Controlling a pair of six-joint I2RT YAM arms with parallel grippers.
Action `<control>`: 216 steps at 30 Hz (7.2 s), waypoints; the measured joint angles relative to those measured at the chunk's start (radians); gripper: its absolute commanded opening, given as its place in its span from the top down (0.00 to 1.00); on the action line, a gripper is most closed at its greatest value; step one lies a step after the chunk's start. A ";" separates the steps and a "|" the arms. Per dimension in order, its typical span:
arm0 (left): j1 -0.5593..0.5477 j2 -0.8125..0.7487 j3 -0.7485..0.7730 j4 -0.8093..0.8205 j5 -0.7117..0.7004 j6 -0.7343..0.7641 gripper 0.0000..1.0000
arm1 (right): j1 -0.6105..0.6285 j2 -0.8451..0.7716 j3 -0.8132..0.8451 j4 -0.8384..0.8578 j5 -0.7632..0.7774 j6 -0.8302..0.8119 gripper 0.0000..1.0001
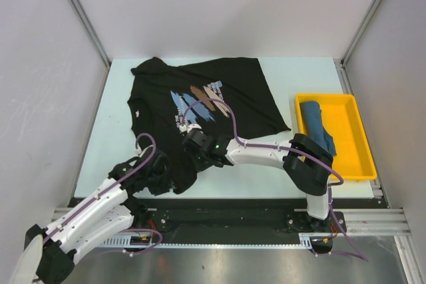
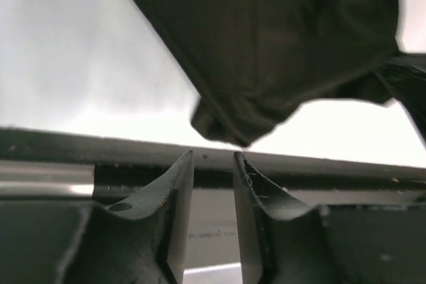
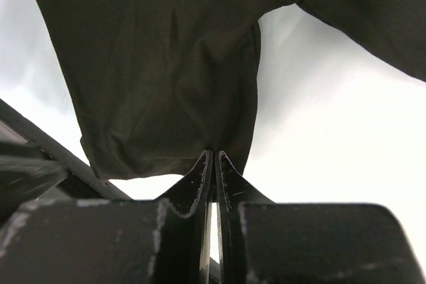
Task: Roll the t-shirts
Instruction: Flatten out the T-shirt at the center of the board, then fold the T-shirt at the center of the board.
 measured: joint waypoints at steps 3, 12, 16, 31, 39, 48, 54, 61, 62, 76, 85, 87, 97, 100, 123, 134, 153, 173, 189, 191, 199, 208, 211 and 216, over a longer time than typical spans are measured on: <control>0.000 0.037 -0.051 0.078 0.014 -0.003 0.57 | 0.000 0.000 0.000 0.000 -0.001 0.000 0.92; 0.000 0.113 -0.088 0.247 0.043 -0.005 0.57 | -0.005 0.000 -0.003 0.001 -0.001 0.000 0.83; 0.000 0.152 -0.087 0.283 0.028 -0.005 0.70 | -0.016 0.000 -0.021 0.002 -0.002 0.000 0.76; 0.001 0.161 0.065 0.223 -0.055 0.015 1.00 | -0.052 -0.038 -0.151 0.064 -0.023 0.009 0.66; 0.006 0.082 0.070 0.144 -0.060 0.009 1.00 | -0.064 -0.038 -0.156 0.122 -0.109 0.048 0.96; 0.020 0.047 0.113 0.063 -0.068 0.003 1.00 | -0.094 -0.138 -0.158 0.101 -0.129 0.076 1.00; 0.022 0.016 0.114 0.011 -0.074 -0.023 0.97 | -0.112 -0.208 -0.158 0.088 -0.124 0.079 0.95; 0.022 -0.081 -0.020 0.000 -0.047 -0.077 0.43 | -0.091 -0.183 -0.158 0.045 -0.105 0.078 0.59; 0.022 -0.088 -0.042 -0.002 -0.040 -0.084 0.43 | -0.088 -0.174 -0.158 0.042 -0.100 0.078 0.58; -0.011 -0.008 -0.123 0.085 -0.021 -0.092 0.46 | -0.106 -0.082 -0.246 0.155 -0.140 0.103 0.58; -0.051 0.034 -0.120 0.113 -0.021 -0.095 0.51 | -0.103 -0.126 -0.336 0.249 -0.130 0.145 0.56; -0.055 0.043 -0.119 0.117 -0.022 -0.093 0.54 | -0.100 -0.148 -0.357 0.251 -0.127 0.148 0.56; -0.095 0.093 -0.109 0.175 -0.062 -0.092 0.68 | -0.071 -0.166 -0.365 0.305 -0.119 0.151 0.54; -0.109 0.108 -0.108 0.188 -0.061 -0.092 0.77 | -0.066 -0.166 -0.365 0.323 -0.120 0.151 0.55; 0.046 -0.029 0.049 0.055 0.006 -0.033 1.00 | -0.076 -0.246 -0.367 0.283 -0.072 0.134 0.96; 0.056 -0.153 0.136 -0.191 -0.095 -0.075 1.00 | 0.058 -0.259 -0.367 0.235 -0.044 0.143 0.97; 0.056 -0.084 0.019 0.026 -0.104 -0.036 1.00 | -0.284 -0.391 -0.369 0.063 0.130 0.133 0.59; 0.066 -0.066 0.050 0.180 -0.105 0.023 1.00 | -0.869 -0.473 -0.549 0.053 0.232 0.232 0.54; 0.077 -0.052 0.066 0.206 -0.085 0.046 1.00 | -0.886 -0.349 -0.550 0.200 0.273 0.360 0.59; 0.079 -0.052 0.067 0.206 -0.084 0.048 1.00 | -0.884 -0.334 -0.550 0.219 0.277 0.367 0.63; 0.091 -0.052 0.076 0.201 -0.090 0.051 1.00 | -0.883 -0.290 -0.550 0.263 0.306 0.364 0.83; 0.120 -0.001 0.166 0.207 -0.142 0.077 1.00 | -0.851 -0.290 -0.467 0.222 0.343 0.264 0.93; 0.146 0.056 0.198 0.225 -0.154 0.085 1.00 | -0.843 -0.266 -0.378 0.226 0.340 0.212 0.94; 0.222 0.204 0.266 0.280 -0.158 0.101 1.00 | -0.846 -0.185 -0.260 0.236 0.314 0.155 0.96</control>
